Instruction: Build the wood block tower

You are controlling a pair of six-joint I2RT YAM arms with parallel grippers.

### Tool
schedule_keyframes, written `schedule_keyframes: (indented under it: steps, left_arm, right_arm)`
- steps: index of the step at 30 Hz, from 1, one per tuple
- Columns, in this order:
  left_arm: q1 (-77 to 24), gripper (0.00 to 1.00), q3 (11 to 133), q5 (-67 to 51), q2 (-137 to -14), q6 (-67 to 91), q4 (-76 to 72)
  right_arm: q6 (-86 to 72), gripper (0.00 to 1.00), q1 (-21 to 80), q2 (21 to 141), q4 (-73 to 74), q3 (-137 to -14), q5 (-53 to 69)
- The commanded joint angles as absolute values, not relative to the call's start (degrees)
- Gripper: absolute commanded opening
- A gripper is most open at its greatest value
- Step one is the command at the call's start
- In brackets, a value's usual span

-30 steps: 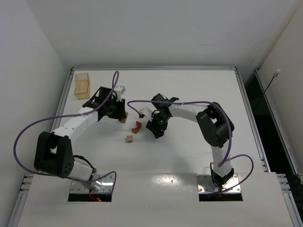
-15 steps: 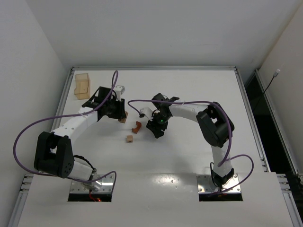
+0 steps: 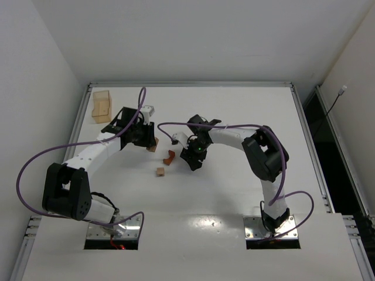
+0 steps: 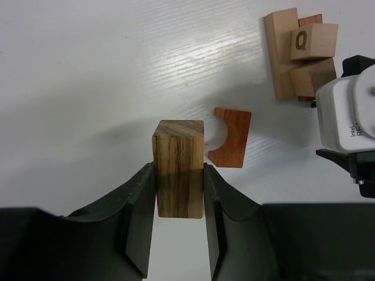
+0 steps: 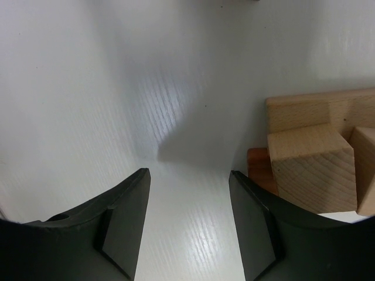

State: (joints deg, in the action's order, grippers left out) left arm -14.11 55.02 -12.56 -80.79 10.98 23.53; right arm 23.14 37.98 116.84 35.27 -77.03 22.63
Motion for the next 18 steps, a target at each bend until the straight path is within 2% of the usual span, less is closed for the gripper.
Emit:
schedule_keyframes:
  steps: [1,18]
  left_arm:
    - [-13.01,0.00,55.99,-13.89,-80.51,10.55,21.09]
    - [-13.01,0.00,55.99,-14.41,-81.04,10.55,21.09]
  right_arm:
    - [23.38,0.53,37.71,117.51,35.16,-79.28,24.08]
    - [23.38,0.54,37.18,118.04,36.21,-80.33,24.08]
